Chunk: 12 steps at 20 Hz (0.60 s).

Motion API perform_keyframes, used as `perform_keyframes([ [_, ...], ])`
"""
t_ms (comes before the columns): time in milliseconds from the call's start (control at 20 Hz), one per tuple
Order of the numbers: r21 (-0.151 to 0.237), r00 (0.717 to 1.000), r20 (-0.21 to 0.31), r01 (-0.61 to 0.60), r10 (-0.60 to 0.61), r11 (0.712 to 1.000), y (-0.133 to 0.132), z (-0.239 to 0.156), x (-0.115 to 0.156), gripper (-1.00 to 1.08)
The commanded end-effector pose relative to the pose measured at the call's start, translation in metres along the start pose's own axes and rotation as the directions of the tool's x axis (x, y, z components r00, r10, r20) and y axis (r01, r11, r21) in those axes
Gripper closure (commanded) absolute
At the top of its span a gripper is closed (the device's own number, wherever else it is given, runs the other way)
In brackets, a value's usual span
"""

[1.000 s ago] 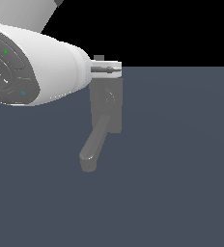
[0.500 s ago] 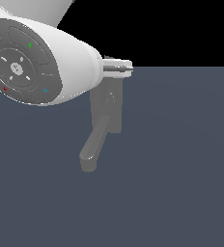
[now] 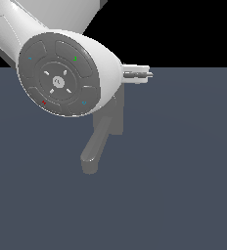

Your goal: Turn on the faucet by rotating a designated handle.

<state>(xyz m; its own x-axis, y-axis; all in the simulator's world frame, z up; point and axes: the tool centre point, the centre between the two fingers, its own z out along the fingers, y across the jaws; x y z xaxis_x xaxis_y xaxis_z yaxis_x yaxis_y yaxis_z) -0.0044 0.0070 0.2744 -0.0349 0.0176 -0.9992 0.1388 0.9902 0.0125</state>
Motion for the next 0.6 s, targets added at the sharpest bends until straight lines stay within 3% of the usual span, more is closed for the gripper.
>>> perform_keyframes([
  [0, 0.017, 1.000, 0.024, -0.004, 0.003, 1.000, -0.020, 0.006, -0.009, 1.08],
  [300, 0.021, 0.999, 0.036, -0.006, 0.005, 1.000, -0.042, 0.008, -0.010, 1.08],
  [350, 0.020, 0.999, 0.023, -0.029, 0.028, 0.999, -0.031, 0.000, 0.004, 1.08],
  [550, 0.021, 0.999, 0.026, -0.024, 0.024, 0.999, -0.043, 0.001, 0.011, 1.08],
])
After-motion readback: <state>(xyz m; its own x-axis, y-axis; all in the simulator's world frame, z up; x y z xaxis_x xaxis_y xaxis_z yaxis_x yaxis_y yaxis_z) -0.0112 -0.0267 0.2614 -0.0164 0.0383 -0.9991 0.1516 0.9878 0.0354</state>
